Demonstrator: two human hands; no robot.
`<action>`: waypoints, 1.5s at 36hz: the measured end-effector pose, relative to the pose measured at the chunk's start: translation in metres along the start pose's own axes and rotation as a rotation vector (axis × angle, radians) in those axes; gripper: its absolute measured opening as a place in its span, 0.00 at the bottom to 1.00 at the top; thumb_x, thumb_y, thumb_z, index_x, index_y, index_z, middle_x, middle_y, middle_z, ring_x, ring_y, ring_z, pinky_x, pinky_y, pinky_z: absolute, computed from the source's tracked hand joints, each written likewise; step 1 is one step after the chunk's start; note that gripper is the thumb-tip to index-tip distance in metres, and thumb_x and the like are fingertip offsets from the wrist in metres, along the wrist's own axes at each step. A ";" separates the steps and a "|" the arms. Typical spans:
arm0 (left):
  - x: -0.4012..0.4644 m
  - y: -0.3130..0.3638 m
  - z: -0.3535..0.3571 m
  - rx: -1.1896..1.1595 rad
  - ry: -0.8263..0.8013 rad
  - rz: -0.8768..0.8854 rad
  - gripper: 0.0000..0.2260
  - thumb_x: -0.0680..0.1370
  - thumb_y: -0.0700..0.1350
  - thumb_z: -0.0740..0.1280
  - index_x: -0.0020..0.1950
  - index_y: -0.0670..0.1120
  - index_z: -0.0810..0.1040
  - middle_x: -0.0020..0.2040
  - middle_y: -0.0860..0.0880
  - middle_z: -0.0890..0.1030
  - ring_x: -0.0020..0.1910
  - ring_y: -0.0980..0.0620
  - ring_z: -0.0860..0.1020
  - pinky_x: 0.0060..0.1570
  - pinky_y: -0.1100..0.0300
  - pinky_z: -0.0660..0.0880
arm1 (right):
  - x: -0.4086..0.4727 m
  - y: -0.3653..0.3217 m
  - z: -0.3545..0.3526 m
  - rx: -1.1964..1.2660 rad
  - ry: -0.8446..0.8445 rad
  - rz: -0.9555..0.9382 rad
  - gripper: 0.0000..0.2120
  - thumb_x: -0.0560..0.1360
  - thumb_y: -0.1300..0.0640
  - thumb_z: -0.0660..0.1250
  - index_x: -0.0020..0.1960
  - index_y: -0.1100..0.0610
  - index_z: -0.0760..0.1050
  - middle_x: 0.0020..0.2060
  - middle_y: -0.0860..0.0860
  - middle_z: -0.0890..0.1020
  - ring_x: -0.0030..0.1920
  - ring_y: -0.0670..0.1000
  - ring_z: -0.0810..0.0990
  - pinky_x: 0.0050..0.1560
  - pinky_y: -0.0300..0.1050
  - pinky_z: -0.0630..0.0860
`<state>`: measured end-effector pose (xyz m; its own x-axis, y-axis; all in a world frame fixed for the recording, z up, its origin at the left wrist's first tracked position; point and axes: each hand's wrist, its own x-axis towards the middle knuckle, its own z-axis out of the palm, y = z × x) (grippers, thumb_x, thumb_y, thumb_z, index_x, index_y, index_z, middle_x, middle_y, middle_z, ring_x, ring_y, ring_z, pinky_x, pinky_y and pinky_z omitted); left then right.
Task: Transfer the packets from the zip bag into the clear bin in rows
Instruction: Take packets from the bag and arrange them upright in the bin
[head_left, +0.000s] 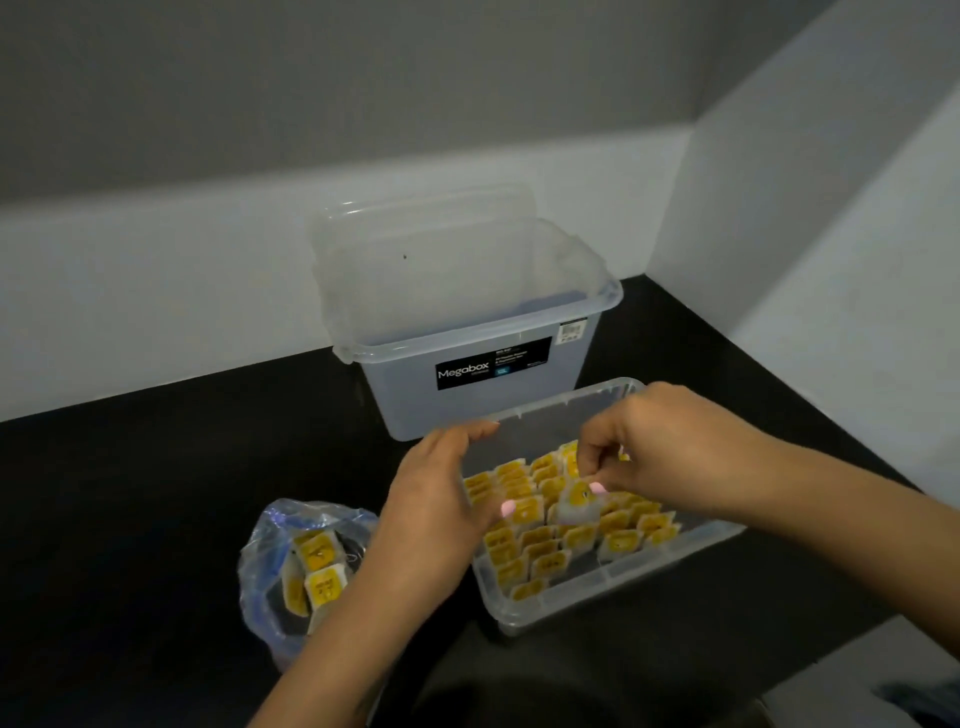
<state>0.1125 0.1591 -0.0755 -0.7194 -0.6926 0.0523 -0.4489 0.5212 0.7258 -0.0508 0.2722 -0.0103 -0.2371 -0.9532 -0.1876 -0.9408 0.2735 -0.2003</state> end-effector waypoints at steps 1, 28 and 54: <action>-0.001 -0.001 0.002 0.018 -0.002 -0.012 0.30 0.70 0.46 0.75 0.67 0.59 0.67 0.65 0.58 0.69 0.67 0.58 0.66 0.67 0.57 0.67 | -0.001 0.006 0.003 -0.017 -0.021 0.005 0.03 0.75 0.52 0.68 0.46 0.45 0.79 0.40 0.40 0.81 0.41 0.38 0.79 0.47 0.33 0.75; -0.002 -0.002 0.018 0.066 -0.043 -0.180 0.29 0.73 0.45 0.71 0.68 0.65 0.63 0.72 0.58 0.63 0.71 0.56 0.62 0.68 0.52 0.67 | 0.031 0.039 0.070 -0.189 -0.158 -0.105 0.04 0.75 0.54 0.64 0.46 0.49 0.78 0.42 0.46 0.80 0.44 0.46 0.78 0.48 0.42 0.78; -0.015 -0.049 -0.044 0.102 0.236 -0.082 0.21 0.75 0.36 0.67 0.60 0.60 0.71 0.61 0.62 0.68 0.61 0.65 0.67 0.56 0.78 0.63 | 0.045 -0.015 0.030 0.054 -0.032 -0.048 0.08 0.71 0.41 0.69 0.44 0.45 0.78 0.31 0.40 0.73 0.38 0.40 0.74 0.46 0.43 0.76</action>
<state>0.1684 0.1218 -0.0824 -0.5405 -0.8253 0.1635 -0.5599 0.4979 0.6623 -0.0396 0.2293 -0.0443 -0.1838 -0.9609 -0.2071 -0.9361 0.2354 -0.2614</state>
